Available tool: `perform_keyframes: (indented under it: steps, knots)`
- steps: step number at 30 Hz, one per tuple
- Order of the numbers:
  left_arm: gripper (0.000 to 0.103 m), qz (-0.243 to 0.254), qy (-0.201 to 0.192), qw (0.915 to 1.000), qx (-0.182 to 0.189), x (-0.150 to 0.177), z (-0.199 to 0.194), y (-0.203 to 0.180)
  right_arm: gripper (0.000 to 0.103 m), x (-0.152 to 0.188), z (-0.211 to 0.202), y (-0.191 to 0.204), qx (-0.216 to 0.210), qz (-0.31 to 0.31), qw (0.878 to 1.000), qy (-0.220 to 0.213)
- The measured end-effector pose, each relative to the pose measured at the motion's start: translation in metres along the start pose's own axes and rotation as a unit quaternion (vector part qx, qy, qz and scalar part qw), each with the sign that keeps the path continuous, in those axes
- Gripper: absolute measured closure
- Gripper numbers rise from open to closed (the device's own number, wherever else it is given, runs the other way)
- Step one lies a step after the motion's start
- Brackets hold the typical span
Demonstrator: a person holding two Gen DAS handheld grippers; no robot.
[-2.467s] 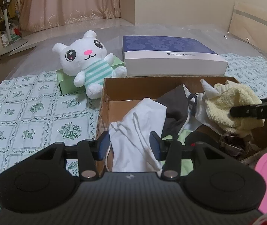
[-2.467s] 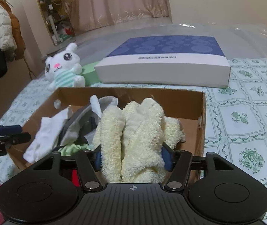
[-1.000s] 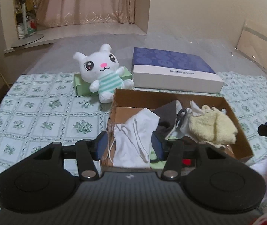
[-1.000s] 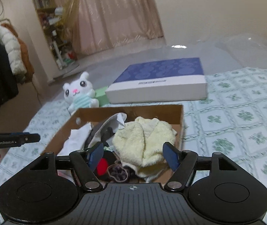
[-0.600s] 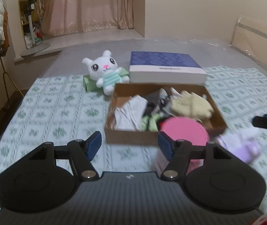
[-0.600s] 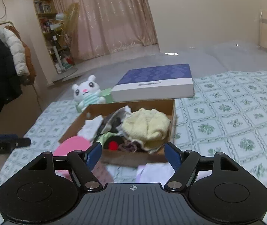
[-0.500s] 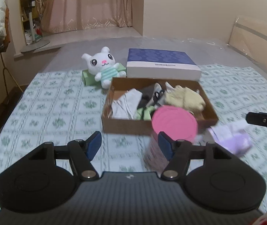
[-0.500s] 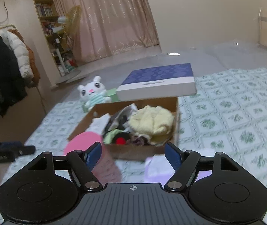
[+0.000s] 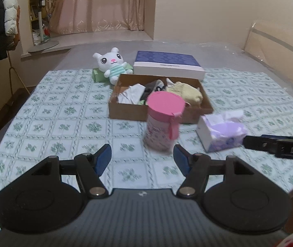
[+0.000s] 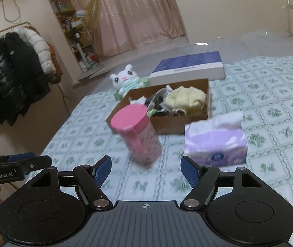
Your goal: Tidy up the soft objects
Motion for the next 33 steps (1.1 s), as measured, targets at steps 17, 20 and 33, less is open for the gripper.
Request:
perform_keyframes:
  steps: [17, 20, 33]
  knots:
    - [0.039, -0.010, 0.026, 0.9996, 0.001, 0.066, -0.056, -0.036, 0.029, 0.057, -0.065, 0.013, 0.018, -0.034, 0.999, 0.015]
    - [0.039, -0.011, 0.027, 0.9995, 0.006, 0.073, -0.062, -0.041, 0.029, 0.066, -0.072, 0.017, 0.019, -0.046, 0.999, 0.022]
    - [0.039, -0.001, 0.050, 0.9986, 0.016, 0.093, -0.064, -0.054, 0.029, 0.093, -0.074, 0.021, 0.023, -0.056, 0.996, 0.065]
Point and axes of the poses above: each gripper's, at about its wrist camera, not at the fingertips, and z roughly the way its jaws point, y to its left, x to its underside, the point moved 4 cm from there along z, roughly the way its jaws point, and after that the axes turned 1 degree about x, right-handed, at the moved point
